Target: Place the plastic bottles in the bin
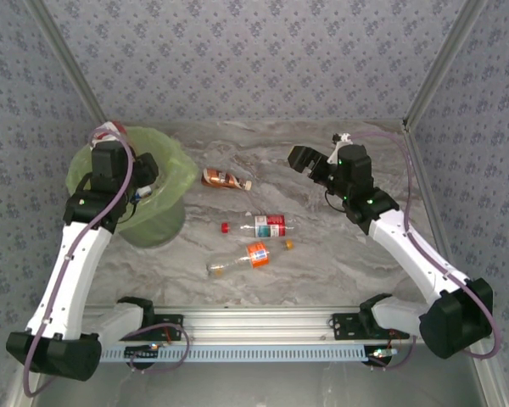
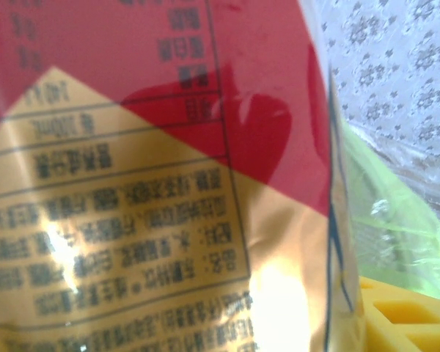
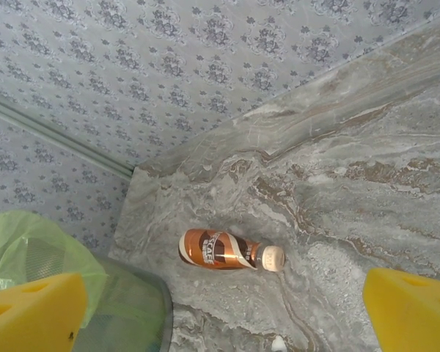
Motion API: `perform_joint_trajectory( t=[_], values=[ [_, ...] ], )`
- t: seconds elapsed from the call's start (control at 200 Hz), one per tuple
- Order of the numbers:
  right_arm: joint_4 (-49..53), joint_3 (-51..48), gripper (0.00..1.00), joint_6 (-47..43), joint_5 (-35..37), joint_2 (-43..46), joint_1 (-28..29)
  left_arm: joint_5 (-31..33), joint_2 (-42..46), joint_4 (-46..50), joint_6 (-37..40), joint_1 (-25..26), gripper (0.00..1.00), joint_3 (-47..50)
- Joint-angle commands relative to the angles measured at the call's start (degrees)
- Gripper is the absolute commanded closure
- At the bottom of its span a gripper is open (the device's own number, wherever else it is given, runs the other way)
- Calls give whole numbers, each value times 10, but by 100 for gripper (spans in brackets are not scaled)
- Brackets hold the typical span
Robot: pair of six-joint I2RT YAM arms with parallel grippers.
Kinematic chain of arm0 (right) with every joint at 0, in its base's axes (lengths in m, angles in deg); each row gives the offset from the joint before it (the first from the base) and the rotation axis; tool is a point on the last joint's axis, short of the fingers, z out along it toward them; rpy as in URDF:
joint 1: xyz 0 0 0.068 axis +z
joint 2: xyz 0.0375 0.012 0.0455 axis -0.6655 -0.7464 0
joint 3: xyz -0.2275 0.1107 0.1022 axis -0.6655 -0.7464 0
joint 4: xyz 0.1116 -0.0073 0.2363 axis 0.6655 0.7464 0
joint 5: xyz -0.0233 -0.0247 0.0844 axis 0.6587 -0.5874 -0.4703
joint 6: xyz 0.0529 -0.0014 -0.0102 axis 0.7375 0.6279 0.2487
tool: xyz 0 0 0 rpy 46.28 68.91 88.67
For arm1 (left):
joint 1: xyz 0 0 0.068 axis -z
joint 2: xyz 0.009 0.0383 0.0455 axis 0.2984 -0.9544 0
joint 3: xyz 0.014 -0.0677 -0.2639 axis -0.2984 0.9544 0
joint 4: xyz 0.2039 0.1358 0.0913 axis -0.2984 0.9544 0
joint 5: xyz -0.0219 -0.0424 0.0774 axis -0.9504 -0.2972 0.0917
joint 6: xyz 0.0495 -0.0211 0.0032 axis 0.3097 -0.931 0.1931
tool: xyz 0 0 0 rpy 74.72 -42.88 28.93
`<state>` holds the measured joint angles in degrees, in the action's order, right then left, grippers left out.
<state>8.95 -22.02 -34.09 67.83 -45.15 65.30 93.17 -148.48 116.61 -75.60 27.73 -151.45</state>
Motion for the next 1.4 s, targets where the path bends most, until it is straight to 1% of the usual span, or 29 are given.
perform_joint_trajectory(
  t=[0.0, 0.155, 0.25, 0.33, 0.41, 0.495, 0.565, 0.829, 0.849, 0.939, 1.034, 1.229, 1.354, 1.394],
  values=[
    [-1, 19, 1, 6, -8, -1, 4, -37, -1, 0, -20, -14, 43, 1],
    [2, 18, 1, 6, -5, -1, 5, -71, -11, -1, -30, -20, 41, 3],
    [2, 18, 1, 5, -5, -2, 5, -89, -20, -1, -37, -22, 38, 2],
    [3, 18, 1, 4, -5, -2, 5, -88, -24, 1, -43, -24, 28, -2],
    [5, 19, 1, 3, -4, -3, 5, -86, -24, 2, -46, -28, 22, -5],
    [8, 19, 1, 2, -2, -3, 5, -91, -21, -1, -43, -29, 12, -9],
    [9, 18, 1, 2, -1, -3, 5, -111, -18, -2, -33, -29, 8, -15],
    [13, 15, 1, 2, 2, -3, 5, -115, -9, -1, -18, -29, 2, -32],
    [14, 15, 1, 1, 3, -3, 4, -118, -7, -17, -17, -29, 2, -31],
    [16, 15, 1, -2, 4, -2, 4, -129, 0, -30, -17, -29, 1, -30],
    [19, 15, 1, -4, 5, -1, 4, -148, 6, -43, -11, -29, 1, -30],
    [20, 12, 1, -7, 11, 0, 4, -218, 10, -63, 4, -26, 1, -35],
    [20, 10, 1, -9, 12, 0, 5, -233, 13, -84, 13, -10, 1, -36],
    [21, 10, 1, -9, 12, 0, 4, -248, 11, -90, 20, -3, 1, -40]
  ],
)
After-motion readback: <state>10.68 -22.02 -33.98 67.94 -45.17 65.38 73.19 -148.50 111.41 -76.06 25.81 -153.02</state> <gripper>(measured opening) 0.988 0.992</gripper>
